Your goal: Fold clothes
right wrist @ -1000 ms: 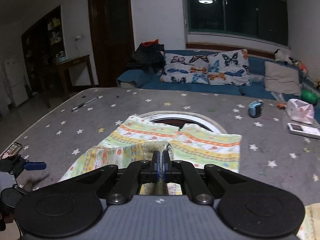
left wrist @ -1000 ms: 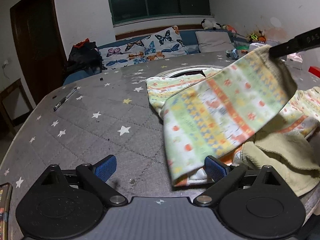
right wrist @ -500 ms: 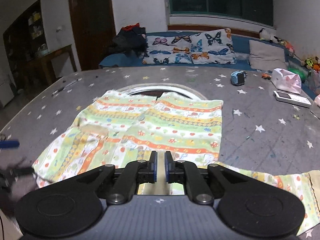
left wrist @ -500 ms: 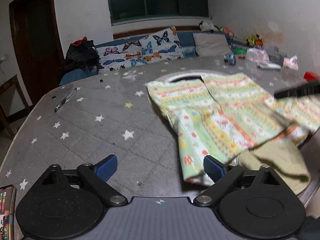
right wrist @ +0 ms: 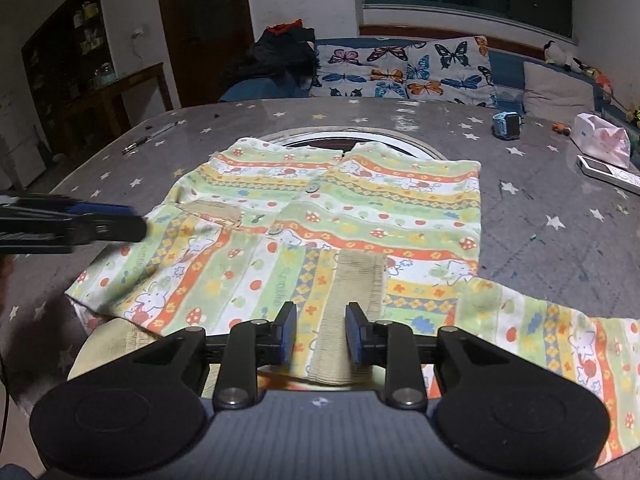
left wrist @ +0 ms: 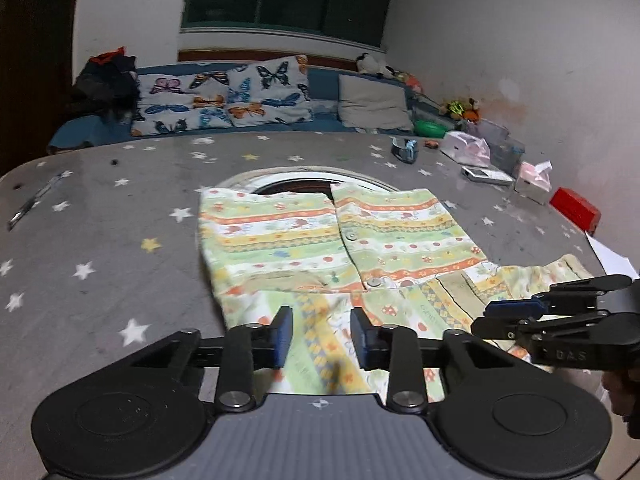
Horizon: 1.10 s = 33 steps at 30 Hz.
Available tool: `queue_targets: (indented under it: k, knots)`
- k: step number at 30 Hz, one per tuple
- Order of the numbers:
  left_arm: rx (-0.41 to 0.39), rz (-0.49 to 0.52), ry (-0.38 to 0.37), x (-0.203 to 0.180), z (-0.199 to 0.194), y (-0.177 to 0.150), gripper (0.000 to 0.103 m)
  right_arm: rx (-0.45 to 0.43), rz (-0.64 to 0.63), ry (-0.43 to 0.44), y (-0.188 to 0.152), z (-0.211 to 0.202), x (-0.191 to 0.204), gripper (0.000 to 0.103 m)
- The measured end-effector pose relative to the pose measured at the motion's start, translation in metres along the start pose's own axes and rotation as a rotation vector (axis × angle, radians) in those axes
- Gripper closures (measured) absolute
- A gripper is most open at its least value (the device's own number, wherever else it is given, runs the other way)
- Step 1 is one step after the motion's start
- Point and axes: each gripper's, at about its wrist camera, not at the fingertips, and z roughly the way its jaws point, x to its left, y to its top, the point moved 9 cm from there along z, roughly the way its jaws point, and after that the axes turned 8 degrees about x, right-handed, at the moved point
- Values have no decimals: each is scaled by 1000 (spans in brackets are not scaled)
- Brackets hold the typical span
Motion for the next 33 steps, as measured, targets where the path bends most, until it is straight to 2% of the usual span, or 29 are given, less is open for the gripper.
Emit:
queue_targets:
  k: [2,4,8,11,13,15,24,29,31,32,33]
  knots:
    - [15,49,132,9,11,-5,91,3,-1,4,0,1,0,72]
    - [46,59,204,21,17,-14,95,2,-3,9,-1,2,1,71]
    - [63,21,264,42,12,-23,95,3,-7,21,-1,4,0,66]
    - [50,-22,198,43,7,-19,94,4,-6,26,0,7,0,65]
    - [39,-8,182,36,6,-12,91,3,-4,31,1,8,0,63]
    - [33,4,176,31,8,-5,77,2,-4,33,1,9,0,62]
    - [27,-57,157,31,11,6,76,-2,7,48,3,10,-2,61]
    - [75,-36,158,29,23,4,76,-4,10,51,4,11,-2,61]
    - [79,-34,159,29,27,2,80,-4,11,51,3,11,-2,61]
    - [81,-34,159,30,28,2,92,-4,11,52,3,11,-2,61]
    - [71,-42,160,31,26,2,96,-3,12,53,3,11,-3,61]
